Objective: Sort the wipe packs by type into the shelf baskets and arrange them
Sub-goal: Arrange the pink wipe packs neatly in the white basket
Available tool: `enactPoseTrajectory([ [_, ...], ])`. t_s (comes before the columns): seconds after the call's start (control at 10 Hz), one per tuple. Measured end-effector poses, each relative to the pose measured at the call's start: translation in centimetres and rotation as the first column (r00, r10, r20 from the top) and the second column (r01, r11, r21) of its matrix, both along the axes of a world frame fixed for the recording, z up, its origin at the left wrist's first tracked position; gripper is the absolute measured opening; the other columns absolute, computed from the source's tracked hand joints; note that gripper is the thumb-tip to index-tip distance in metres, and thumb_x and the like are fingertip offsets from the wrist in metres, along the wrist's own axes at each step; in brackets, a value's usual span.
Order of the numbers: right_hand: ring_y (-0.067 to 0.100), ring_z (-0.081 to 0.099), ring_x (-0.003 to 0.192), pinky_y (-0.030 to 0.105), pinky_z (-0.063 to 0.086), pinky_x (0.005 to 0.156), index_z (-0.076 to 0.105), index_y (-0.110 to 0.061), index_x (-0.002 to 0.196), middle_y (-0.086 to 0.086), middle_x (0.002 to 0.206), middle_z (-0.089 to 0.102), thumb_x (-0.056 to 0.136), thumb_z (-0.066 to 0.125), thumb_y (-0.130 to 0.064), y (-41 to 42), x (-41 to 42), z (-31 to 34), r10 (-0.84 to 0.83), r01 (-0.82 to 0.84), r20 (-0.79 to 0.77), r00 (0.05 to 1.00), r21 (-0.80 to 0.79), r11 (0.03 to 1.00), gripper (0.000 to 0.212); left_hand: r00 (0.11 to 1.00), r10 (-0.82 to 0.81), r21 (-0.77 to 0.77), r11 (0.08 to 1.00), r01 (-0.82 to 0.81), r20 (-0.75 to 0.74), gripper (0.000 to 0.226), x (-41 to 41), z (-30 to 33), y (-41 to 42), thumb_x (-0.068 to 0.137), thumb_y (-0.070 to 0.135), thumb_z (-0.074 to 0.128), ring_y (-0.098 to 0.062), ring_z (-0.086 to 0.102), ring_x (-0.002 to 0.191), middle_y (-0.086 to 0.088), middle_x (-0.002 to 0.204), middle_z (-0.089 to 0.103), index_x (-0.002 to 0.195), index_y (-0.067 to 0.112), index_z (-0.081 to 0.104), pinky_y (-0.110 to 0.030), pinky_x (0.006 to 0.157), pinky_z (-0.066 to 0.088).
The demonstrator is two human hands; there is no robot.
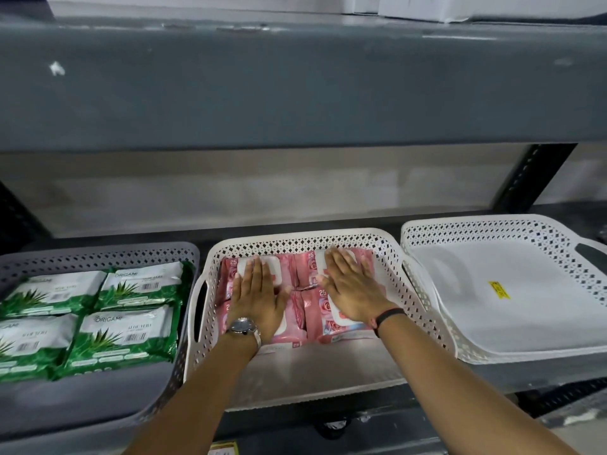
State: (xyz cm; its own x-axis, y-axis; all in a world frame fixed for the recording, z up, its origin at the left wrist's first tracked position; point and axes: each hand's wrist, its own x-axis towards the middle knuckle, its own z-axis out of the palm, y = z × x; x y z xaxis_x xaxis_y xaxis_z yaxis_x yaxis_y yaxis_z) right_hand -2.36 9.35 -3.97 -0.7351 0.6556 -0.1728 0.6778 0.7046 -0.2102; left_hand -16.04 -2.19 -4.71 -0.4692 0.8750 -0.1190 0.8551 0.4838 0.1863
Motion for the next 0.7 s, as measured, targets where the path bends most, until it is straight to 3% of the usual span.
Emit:
enactPoseTrajectory([
  [0.1,0.017,-0.018,0.142,0.041,-0.014,0.114,-0.013,-0.013,0.142,0.005,0.155,-0.017,0.099,0.012,-0.041,-0.3,0.1,-0.4,0.016,-0.016,-0.032,0.999,-0.011,1.000,0.058,0.994,-0.081,0.019,0.996,0.082,-0.069,0.075,-0.3,-0.6,0.1,0.085,0.054,-0.011,-0.020,-0.015,0.138,-0.009,0.149,-0.022,0.141,0.005,-0.019,-0.031,0.108,-0.013],
  [0.2,0.015,-0.018,0.142,0.038,-0.013,0.114,-0.013,-0.012,0.142,0.004,0.155,-0.017,0.099,0.013,-0.039,-0.4,0.1,-0.7,0.024,-0.024,-0.058,0.998,-0.004,1.000,0.057,0.985,-0.153,0.036,0.987,0.156,-0.085,0.079,-0.5,-1.0,0.1,0.060,0.049,-0.025,-0.018,-0.014,0.138,-0.002,0.139,-0.030,0.129,0.009,-0.028,-0.028,0.102,-0.015],
  [0.3,0.017,-0.017,0.142,0.038,-0.012,0.114,-0.012,-0.011,0.142,0.005,0.156,-0.016,0.100,0.014,-0.037,-0.6,0.0,-0.7,0.018,-0.018,-0.050,0.999,-0.001,1.000,0.056,0.985,-0.160,0.030,0.986,0.163,-0.068,0.076,-0.4,-0.9,0.1,0.060,0.049,-0.026,-0.016,-0.014,0.138,-0.001,0.134,-0.031,0.126,0.011,-0.029,-0.026,0.102,-0.015],
  [0.4,0.017,-0.017,0.142,0.038,-0.012,0.114,-0.012,-0.011,0.142,0.006,0.156,-0.015,0.100,0.013,-0.037,-0.6,0.0,-0.5,0.019,-0.019,-0.052,0.998,-0.005,1.000,0.056,0.985,-0.153,0.012,0.988,0.154,-0.074,0.069,-0.4,-0.7,0.1,0.070,0.050,-0.021,-0.016,-0.014,0.138,-0.001,0.136,-0.032,0.126,0.011,-0.029,-0.025,0.101,-0.014],
  [0.6,0.016,-0.013,0.143,0.038,-0.014,0.113,-0.008,-0.012,0.143,0.005,0.156,-0.011,0.098,0.012,-0.045,-0.8,0.4,0.4,0.020,-0.020,-0.066,0.998,-0.008,1.000,0.059,0.991,-0.122,-0.072,0.990,0.118,-0.054,0.061,0.3,1.2,-0.2,0.101,0.039,0.011,-0.019,-0.015,0.138,-0.011,0.151,-0.020,0.142,0.004,-0.017,-0.030,0.111,-0.008],
  [0.7,0.016,-0.008,0.144,0.035,-0.012,0.113,-0.003,-0.012,0.144,0.005,0.157,-0.006,0.098,0.012,-0.044,-1.6,0.9,1.2,0.013,-0.008,-0.136,0.991,0.040,0.999,0.058,0.990,-0.095,0.038,0.994,0.099,-0.104,0.063,1.4,2.1,-0.8,0.098,0.043,0.004,-0.019,-0.011,0.139,-0.013,0.152,-0.014,0.143,0.003,-0.010,-0.027,0.108,-0.009],
])
